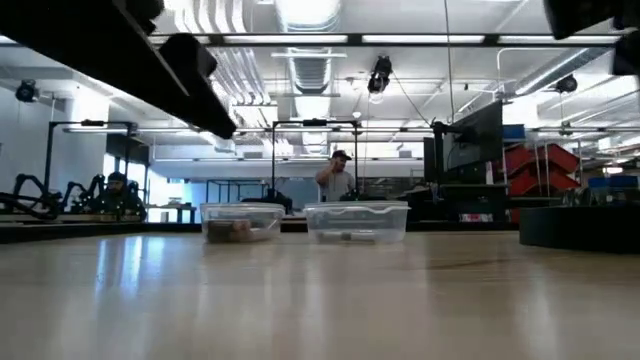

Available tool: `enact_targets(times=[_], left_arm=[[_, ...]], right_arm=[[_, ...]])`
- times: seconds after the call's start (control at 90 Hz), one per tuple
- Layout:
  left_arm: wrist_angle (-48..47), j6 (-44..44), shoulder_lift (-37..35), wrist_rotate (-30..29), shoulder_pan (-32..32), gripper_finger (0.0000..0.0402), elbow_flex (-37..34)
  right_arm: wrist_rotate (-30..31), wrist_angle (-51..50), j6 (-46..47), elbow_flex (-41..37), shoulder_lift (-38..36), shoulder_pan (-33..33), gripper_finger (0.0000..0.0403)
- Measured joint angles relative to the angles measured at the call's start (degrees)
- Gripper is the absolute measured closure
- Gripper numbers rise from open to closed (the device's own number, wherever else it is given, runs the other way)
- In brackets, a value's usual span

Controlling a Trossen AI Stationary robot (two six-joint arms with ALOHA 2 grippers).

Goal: Insert battery
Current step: Open the black flashlight cover

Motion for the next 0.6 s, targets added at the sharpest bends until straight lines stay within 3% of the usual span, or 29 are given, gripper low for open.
enact_targets(times=[0.333,0.444,0.6], left_arm=[[0.1,-2.3,0.0,-0.1,-4.2,0.0092,0.0],[0.2,-3.8,0.0,-0.4,-5.0,0.0092,0.0],[0.6,-4.7,0.0,-3.0,-6.2,0.0092,-0.1]], right_arm=[[-0.5,4.8,11.6,-3.3,0.0,5.3,0.0172],[-3.7,6.0,12.6,-3.5,0.0,6.0,0.0155],[-6.4,6.2,21.7,-3.8,0.0,9.0,0.0138]])
